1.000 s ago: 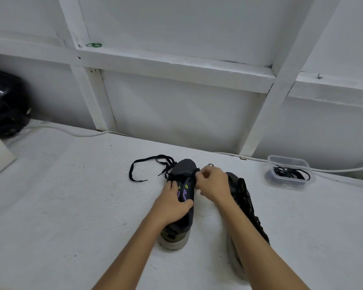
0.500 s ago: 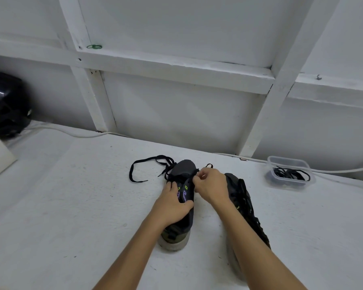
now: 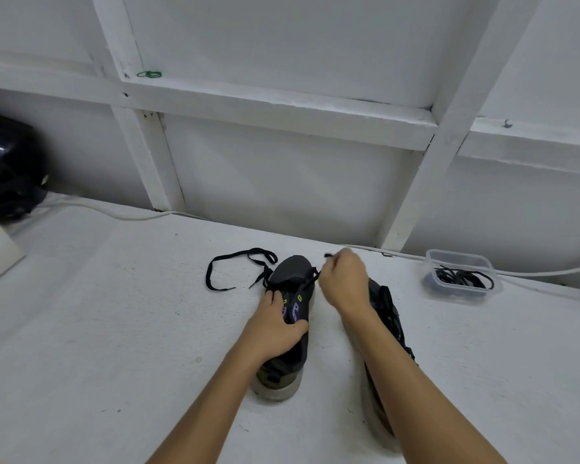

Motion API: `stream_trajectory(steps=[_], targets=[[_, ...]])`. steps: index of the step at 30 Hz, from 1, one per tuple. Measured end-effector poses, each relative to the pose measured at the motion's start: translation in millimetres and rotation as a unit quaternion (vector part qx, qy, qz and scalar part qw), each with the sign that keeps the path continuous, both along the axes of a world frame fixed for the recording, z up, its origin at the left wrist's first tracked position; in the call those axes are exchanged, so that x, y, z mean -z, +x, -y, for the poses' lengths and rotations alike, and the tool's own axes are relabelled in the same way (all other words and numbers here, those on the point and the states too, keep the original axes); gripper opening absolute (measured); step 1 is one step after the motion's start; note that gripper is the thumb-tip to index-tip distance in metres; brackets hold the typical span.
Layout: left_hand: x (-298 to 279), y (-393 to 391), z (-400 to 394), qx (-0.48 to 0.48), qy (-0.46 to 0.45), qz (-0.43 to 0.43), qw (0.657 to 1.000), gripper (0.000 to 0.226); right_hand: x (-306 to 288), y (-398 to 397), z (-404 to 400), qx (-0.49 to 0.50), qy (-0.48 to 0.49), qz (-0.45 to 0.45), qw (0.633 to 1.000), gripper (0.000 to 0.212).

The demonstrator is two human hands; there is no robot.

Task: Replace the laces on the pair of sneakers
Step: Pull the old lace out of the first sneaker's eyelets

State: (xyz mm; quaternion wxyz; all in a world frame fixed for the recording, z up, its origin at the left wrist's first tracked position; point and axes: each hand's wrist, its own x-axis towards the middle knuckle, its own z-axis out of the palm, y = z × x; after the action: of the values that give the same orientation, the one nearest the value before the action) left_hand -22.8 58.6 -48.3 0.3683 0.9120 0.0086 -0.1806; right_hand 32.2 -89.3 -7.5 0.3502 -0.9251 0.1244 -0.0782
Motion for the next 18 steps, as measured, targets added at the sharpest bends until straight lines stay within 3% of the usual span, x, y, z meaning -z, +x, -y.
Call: stream_trajectory(steps=[3,7,9,15,18], targets=[[-0.7,-0.4,-1.1,0.000,0.000,-0.005,1.000,0.096,-5.8,5.0,14.9,0.100,0.125,0.050,0.986,0.021],[-0.9,-0.7,-0.2,-0.005,0.003,-0.011,1.000,0.097,-2.2,-8.0,11.5,0.014,0.208,-0.135,0.969,0.034],[-0.5,-0.9,-0.6,-0.008,0.004,-0.010,1.000,0.097,3.0,-14.4,4.5,-0.028,0.233,-0.179,0.956,0.037],[-2.2,-0.2,0.2,-0.003,0.002,-0.002,1.000,0.094,15.6,-13.3,-4.5,-0.079,0.120,-0.102,0.984,0.024],[-2.0,-0.5,0.1,-0.001,0.001,-0.005,1.000,0.095,12.6,-5.2,2.3,-0.005,0.170,-0.016,0.985,0.015]])
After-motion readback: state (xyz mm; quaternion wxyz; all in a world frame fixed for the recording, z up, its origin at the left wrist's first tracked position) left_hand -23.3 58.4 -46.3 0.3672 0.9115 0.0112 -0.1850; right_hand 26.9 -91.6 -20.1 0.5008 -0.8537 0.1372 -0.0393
